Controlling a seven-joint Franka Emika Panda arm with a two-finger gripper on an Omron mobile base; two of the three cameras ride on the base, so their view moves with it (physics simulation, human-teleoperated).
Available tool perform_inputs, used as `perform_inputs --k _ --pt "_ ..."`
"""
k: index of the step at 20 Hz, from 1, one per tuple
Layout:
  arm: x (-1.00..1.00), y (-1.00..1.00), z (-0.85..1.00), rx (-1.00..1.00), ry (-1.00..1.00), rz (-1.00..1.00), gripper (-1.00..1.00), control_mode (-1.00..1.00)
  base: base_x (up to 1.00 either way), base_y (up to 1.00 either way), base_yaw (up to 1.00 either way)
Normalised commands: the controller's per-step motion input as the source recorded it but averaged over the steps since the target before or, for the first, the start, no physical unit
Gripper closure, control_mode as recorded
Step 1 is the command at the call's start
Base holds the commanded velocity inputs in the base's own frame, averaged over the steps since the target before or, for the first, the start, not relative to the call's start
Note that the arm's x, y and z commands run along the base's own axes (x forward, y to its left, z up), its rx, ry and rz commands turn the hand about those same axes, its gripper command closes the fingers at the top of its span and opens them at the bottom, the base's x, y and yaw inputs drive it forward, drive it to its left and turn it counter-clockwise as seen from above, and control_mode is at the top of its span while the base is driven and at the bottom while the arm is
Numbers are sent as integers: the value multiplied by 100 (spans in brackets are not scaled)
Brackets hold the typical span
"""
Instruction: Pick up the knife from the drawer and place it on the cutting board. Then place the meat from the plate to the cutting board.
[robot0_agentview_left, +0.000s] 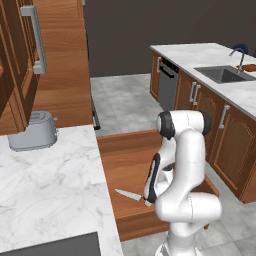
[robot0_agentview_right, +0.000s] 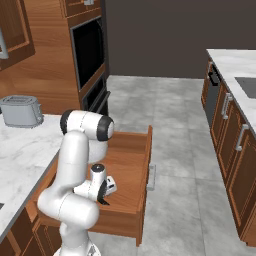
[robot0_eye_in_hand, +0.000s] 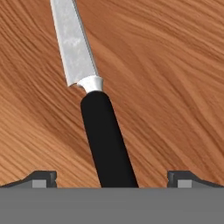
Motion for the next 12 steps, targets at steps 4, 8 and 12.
perform_inputs --k 4,8,12 --pt "6 9 0 0 0 0 -100 -100 0 0 0" --pt "9 7 -4 0 0 0 -100 -100 0 0 0" --pt "11 4 -7 0 0 0 -100 -100 0 0 0"
